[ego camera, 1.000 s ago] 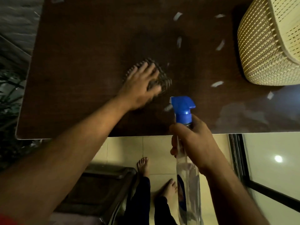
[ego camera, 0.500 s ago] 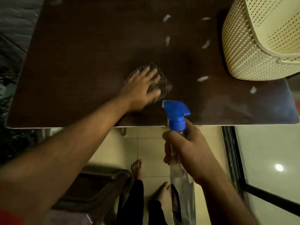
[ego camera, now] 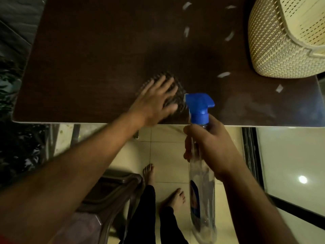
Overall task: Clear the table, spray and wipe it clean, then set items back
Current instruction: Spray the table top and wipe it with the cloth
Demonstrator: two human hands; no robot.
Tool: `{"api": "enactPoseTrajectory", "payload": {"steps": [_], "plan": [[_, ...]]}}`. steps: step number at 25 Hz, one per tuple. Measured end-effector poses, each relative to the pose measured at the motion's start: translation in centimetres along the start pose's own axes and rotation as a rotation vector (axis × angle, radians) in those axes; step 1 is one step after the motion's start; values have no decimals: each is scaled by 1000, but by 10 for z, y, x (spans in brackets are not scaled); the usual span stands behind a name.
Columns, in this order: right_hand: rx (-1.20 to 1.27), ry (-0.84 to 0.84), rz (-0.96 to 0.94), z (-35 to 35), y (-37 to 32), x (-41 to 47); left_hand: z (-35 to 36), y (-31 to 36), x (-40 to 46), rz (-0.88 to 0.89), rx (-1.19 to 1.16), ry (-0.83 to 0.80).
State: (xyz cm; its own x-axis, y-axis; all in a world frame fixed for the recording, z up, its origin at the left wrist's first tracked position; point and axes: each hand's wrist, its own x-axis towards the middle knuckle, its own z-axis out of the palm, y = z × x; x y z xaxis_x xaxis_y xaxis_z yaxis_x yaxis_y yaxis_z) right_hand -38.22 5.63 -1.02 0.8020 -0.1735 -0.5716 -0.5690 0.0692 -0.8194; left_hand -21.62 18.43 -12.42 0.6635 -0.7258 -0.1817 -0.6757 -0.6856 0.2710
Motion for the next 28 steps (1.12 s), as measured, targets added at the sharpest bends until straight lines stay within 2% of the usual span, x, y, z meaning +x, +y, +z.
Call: {"api": "enactPoseTrajectory", "payload": {"steps": [2,4,6,8,10,12,13,16,19,21,22,24,26,28], "plan": [[8,-6,12,-4,3,1,5,-23,-47,35,-23,10],[2,-12,13,-8,5,3,-13,-68,-32,-171,-26,37],[-4,-7,7,-12,4,6,-35,-101,18,-390,-13,73],[12,-6,0,-15,2,8,-38,-83,52,-455,-15,55],[29,-13,0,-15,-1,9,-19,-35,41,-334,-10,24],[37,-22,-4,-14,-3,10,3,2,-13,-150,-12,16],[33,-25,-8,-13,-3,10,9,7,-42,-113,-25,9],[27,-35,3,-13,0,13,3,-26,-75,-234,-54,6],[7,-30,-1,-16,2,14,-16,-58,-15,-421,-20,70],[4,-28,-8,-15,1,12,-21,-49,41,-487,-15,80],[11,-24,-13,-14,2,12,-19,-33,60,-470,-20,69],[22,-28,-22,-14,0,9,-7,10,67,-315,-37,56],[30,-37,-30,-16,-3,4,9,43,24,-156,-10,24],[48,-30,-33,-19,-4,1,17,44,-31,-106,20,-10]]}}
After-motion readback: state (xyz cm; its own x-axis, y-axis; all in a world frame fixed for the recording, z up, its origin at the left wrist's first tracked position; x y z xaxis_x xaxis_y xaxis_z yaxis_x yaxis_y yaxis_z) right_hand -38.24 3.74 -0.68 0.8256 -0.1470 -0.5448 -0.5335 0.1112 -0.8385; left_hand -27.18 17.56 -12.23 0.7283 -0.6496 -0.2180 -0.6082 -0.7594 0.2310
